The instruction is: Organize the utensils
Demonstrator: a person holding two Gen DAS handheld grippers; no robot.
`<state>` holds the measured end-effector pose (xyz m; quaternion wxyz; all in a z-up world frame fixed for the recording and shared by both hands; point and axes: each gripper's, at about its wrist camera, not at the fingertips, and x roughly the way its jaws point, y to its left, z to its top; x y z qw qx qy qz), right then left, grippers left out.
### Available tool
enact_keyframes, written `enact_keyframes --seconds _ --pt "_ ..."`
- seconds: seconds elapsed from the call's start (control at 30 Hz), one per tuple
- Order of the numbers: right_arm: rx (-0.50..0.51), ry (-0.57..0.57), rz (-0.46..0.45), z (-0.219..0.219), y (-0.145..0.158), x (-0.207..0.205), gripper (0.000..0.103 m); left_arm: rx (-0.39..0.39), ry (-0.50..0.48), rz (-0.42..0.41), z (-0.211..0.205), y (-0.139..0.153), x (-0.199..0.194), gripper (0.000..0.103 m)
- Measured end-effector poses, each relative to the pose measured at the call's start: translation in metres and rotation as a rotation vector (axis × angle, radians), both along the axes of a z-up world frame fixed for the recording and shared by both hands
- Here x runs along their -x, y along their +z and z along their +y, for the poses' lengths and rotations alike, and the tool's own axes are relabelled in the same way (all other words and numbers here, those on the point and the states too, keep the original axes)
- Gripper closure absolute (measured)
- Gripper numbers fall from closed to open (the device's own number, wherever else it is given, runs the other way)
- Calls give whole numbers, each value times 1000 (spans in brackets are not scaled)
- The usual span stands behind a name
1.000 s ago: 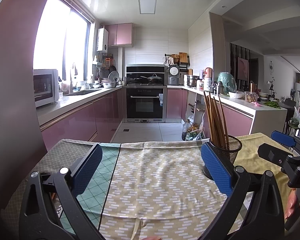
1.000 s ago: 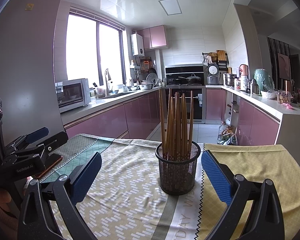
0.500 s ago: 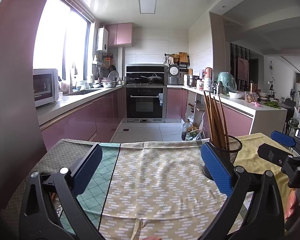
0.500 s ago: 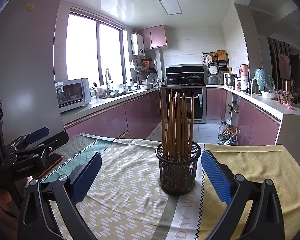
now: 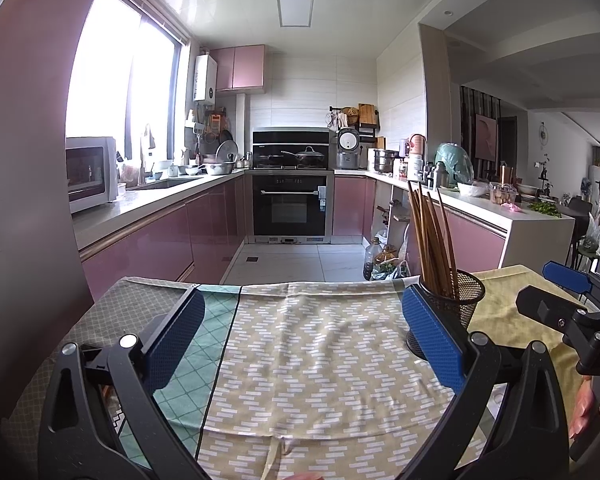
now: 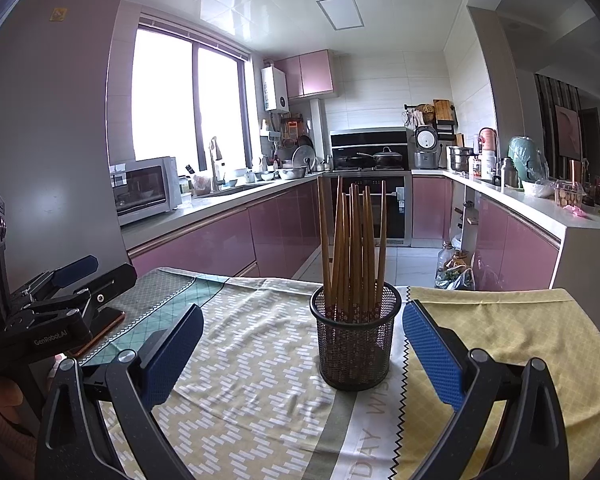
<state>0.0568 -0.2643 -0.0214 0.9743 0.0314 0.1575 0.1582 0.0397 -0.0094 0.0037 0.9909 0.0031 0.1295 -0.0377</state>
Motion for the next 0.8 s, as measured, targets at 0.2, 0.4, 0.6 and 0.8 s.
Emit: enact_keyframes --seconds 0.2,0.4,0.6,0.8 --pt "-1 0 1 -1 0 -1 6 0 1 -1 -1 0 0 6" --pt "-1 0 4 -1 0 -2 6 0 0 2 -1 -1 0 6" --pt "-2 -1 5 -2 -1 -2 6 7 1 13 -3 -6 -1 6" --pt "-6 -2 9 -3 -4 -3 6 -8 5 9 -7 -8 -1 6"
